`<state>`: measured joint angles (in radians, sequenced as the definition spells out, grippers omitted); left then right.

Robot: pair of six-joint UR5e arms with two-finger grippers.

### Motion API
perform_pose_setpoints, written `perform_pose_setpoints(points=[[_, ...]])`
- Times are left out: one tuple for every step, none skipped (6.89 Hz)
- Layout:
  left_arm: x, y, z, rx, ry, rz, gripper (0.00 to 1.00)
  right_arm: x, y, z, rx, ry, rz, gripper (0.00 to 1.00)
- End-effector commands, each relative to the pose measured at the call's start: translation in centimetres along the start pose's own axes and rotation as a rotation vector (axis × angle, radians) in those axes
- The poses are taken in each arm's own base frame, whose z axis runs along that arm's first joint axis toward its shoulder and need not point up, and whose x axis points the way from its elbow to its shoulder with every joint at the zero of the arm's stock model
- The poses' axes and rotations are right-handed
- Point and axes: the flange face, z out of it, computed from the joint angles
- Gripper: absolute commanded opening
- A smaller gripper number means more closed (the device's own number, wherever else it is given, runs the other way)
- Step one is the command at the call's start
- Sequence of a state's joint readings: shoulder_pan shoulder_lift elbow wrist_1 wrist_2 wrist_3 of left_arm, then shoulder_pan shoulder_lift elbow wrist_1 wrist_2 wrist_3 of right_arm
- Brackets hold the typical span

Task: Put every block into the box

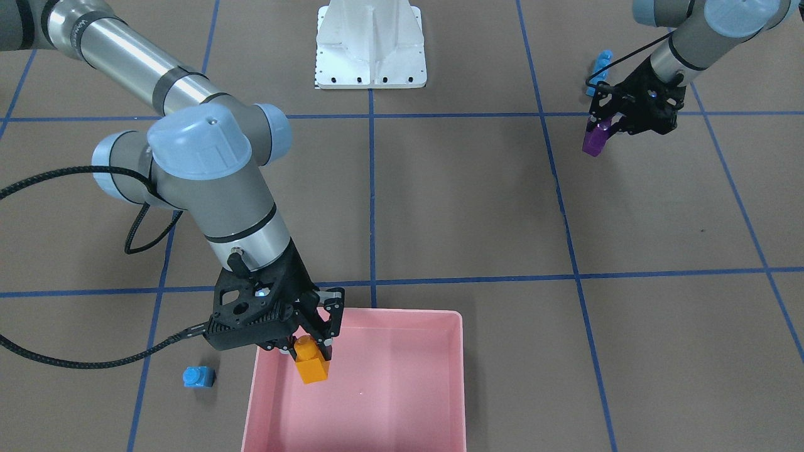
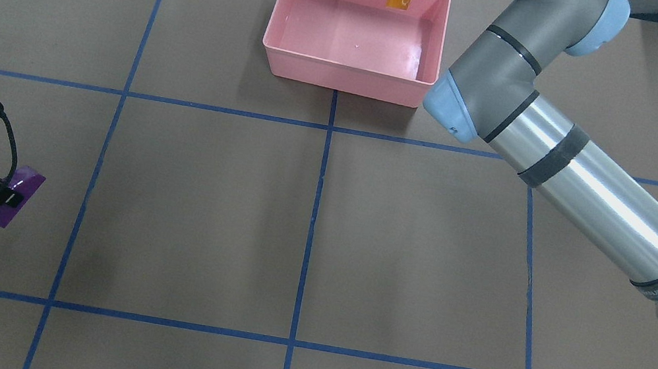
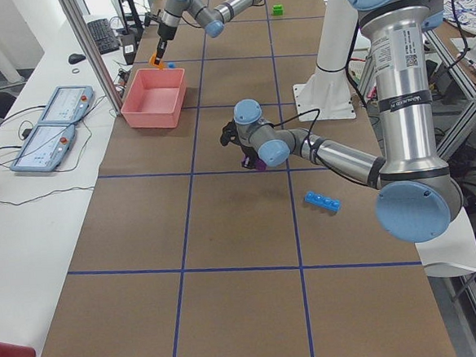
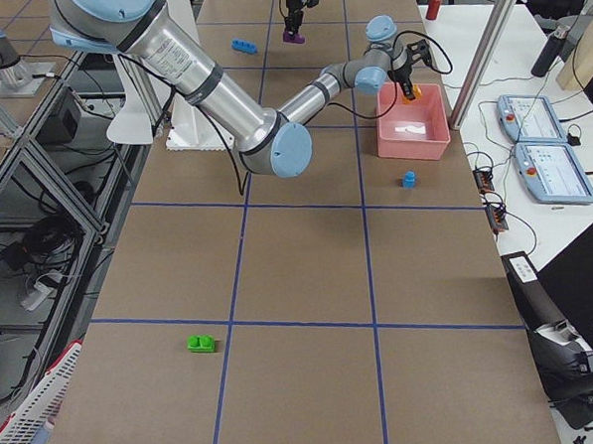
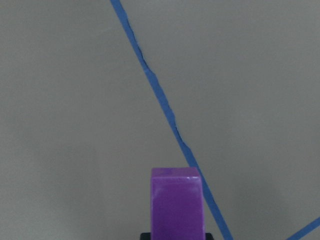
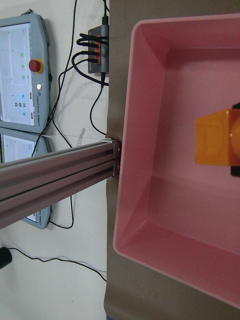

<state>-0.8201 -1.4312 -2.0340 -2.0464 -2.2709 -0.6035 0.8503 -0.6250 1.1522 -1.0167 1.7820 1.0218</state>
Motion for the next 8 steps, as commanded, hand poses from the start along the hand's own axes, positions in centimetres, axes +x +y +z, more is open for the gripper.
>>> perform_pose_setpoints(points=[[1.2, -2.3, -3.5, 0.056, 0.066, -0.071, 0.0, -2.5, 0.9, 4.4, 0.016, 0.076, -0.018, 0.0], [1.1, -3.1, -4.9, 0.073, 0.089, -0.103, 0.0, -2.6, 0.7, 4.3, 0.022, 0.067, -0.02, 0.14], [3.7, -5.8, -6.2, 0.116, 0.129, -0.171, 0.0, -3.0, 0.5, 3.9, 0.052, 0.017, -0.028, 0.99], [7.3, -9.0, -8.0, 0.164, 0.19, -0.299, 0.0, -3.0, 0.2, 3.5, 0.057, 0.007, -0.033, 1.0], [9.3, -10.7, -9.0, 0.192, 0.22, -0.348, 0.0, -3.4, -1.8, 0.7, 0.066, -0.041, -0.045, 0.99], [10.5, -12.6, -10.2, 0.288, 0.208, -0.405, 0.0, -2.8, -3.1, -1.9, -0.04, -0.114, -0.042, 0.99], [12.8, -15.1, -11.5, 0.357, 0.235, -0.491, 0.0, -0.3, -5.1, -5.3, -0.094, -0.087, -0.017, 0.99], [14.4, -18.0, -12.3, 0.454, 0.248, -0.604, 0.0, 4.5, -3.4, -7.4, -0.118, -0.034, -0.134, 0.99]])
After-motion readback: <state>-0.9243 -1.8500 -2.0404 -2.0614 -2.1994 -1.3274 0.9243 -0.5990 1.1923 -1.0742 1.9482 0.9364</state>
